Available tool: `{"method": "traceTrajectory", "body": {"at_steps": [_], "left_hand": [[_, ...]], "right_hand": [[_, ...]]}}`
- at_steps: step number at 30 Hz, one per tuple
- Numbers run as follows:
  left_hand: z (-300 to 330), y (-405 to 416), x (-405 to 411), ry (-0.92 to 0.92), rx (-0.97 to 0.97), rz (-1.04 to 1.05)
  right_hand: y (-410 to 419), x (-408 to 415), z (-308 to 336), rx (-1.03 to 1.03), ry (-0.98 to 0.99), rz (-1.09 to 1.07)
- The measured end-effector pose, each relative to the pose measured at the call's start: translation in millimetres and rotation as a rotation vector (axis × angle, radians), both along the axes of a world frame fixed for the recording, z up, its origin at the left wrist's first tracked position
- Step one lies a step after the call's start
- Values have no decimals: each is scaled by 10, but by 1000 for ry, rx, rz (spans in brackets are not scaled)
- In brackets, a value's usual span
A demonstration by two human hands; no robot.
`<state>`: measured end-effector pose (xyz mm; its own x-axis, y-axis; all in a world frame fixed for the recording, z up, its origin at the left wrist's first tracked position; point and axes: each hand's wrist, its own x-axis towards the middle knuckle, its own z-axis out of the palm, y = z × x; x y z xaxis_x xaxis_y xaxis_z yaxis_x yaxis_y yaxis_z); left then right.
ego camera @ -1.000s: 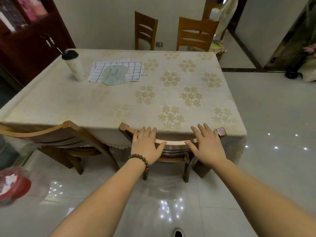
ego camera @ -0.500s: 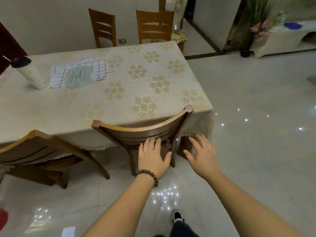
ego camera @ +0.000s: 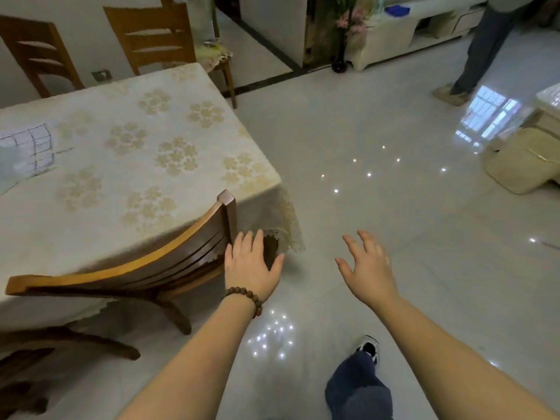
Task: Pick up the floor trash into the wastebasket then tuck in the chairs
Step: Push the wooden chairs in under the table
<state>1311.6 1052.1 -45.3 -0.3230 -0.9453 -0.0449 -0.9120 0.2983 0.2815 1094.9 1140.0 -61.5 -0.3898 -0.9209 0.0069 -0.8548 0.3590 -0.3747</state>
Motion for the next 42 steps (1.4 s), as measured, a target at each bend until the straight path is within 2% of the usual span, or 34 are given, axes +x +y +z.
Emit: {"method": "traceTrajectory", "body": {"at_steps": [12, 17, 28, 33, 42], "left_hand": [[-16, -1043, -2350, -43, 16, 96], [77, -1426, -2997, -45, 18, 148], [-53, -2707, -3525, -46, 46, 314], [-158, -3771, -3575, -27, 33, 409], [49, -5837, -3572, -24, 26, 535]], "right_hand": [[-1126, -2463, -28, 27, 2, 101], [-1662, -3126, 23, 50, 8, 176], [-3393, -3502, -67, 14, -26, 388], [-4589, -3598, -82, 8, -1, 474], [-6898, -3577, 210, 21, 7, 559]]}}
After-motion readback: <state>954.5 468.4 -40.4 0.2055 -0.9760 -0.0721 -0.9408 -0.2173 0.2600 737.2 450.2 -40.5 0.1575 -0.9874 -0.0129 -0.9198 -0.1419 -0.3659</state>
